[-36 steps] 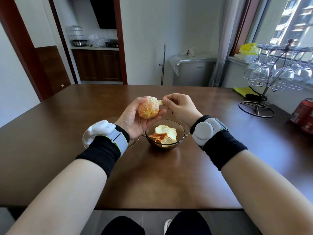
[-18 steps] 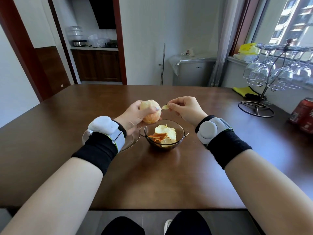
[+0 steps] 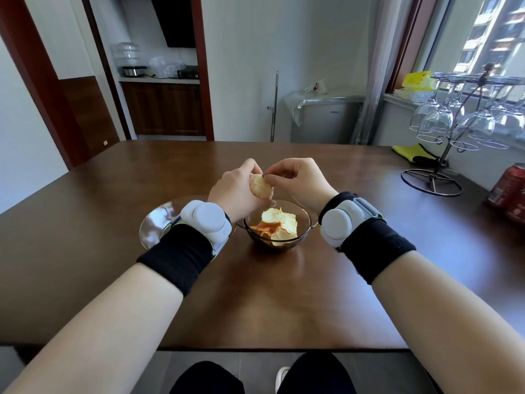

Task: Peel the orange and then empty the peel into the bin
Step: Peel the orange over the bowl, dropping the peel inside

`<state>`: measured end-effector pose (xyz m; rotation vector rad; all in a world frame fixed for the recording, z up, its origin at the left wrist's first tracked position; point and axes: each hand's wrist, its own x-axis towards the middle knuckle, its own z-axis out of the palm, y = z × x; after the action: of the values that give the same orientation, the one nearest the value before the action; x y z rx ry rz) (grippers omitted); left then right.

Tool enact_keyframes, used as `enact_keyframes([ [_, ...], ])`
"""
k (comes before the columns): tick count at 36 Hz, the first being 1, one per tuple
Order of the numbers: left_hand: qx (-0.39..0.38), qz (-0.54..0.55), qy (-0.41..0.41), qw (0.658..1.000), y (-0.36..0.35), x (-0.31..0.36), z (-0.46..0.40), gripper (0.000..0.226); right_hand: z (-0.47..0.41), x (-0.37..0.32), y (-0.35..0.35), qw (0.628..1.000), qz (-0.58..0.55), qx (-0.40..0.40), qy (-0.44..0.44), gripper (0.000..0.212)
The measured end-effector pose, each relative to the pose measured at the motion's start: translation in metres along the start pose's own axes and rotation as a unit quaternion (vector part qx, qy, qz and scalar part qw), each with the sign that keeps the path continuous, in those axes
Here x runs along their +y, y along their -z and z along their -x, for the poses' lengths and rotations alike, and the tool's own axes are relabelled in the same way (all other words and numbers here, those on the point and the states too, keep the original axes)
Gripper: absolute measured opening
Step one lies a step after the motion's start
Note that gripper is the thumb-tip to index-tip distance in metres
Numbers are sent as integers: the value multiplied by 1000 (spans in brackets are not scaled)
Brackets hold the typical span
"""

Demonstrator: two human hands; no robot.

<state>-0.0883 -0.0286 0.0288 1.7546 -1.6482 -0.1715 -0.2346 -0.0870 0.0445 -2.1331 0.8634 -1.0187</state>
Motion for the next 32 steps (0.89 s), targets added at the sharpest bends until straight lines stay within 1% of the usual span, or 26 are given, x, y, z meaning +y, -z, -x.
enact_keyframes([
  [3, 11, -49, 1, 999, 2, 2, 1, 50, 1, 2, 0, 1000, -4, -10, 0, 9],
  [8, 23, -91, 2, 996, 2, 7, 4, 47, 2, 4, -3, 1000, -15, -15, 4, 16],
  [13, 32, -105, -5, 994, 2, 9, 4, 46, 0, 6, -4, 1000, -18, -4, 0, 12],
  [23, 36, -138, -16, 990, 0, 9, 2, 45, -4, 5, 1, 999, 6, -33, -6, 4],
  [29, 40, -147, -22, 988, 0, 11, 1, 45, -5, 7, 1, 1000, 11, -22, -4, 8],
  [32, 35, -151, -21, 988, 0, 11, 1, 44, -5, 9, 1, 999, 23, -28, -6, 9],
])
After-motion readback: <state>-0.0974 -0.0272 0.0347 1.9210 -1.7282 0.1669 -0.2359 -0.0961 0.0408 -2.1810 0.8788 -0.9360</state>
